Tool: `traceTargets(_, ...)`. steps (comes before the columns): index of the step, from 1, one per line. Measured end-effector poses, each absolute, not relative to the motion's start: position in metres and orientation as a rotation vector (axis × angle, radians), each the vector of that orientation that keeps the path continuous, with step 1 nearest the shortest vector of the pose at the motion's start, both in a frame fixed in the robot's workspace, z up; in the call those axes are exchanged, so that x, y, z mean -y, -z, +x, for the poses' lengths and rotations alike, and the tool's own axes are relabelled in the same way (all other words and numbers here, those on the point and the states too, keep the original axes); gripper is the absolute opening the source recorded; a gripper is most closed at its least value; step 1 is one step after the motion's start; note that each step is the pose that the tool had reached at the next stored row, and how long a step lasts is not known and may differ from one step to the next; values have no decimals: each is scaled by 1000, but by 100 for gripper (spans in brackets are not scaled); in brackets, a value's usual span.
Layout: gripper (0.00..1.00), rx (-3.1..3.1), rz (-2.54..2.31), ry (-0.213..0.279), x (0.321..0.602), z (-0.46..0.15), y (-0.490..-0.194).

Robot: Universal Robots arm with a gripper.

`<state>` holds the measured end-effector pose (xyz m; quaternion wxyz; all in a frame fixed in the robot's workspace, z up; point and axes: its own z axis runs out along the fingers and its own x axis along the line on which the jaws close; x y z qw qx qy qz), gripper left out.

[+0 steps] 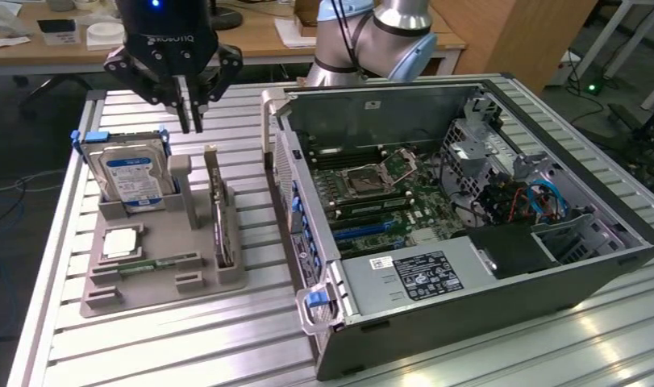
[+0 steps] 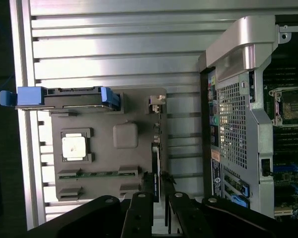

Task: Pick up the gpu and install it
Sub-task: 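Pick up the gpu and move the gpu toward the slot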

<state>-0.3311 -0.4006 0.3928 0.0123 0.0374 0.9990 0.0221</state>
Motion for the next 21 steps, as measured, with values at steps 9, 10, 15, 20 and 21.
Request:
traceTargets(9,53,-3114,117,-69,401,-331,-393)
traceTargets(10,53,-3114,117,-69,401,-331,-393)
traceTargets(15,71,-3121,50,-70,401,-331,-390)
traceTargets(20,71,-3129,20,-70,402,-331,-382)
traceTargets(21,71,-3129,19,-70,403,-331,-380)
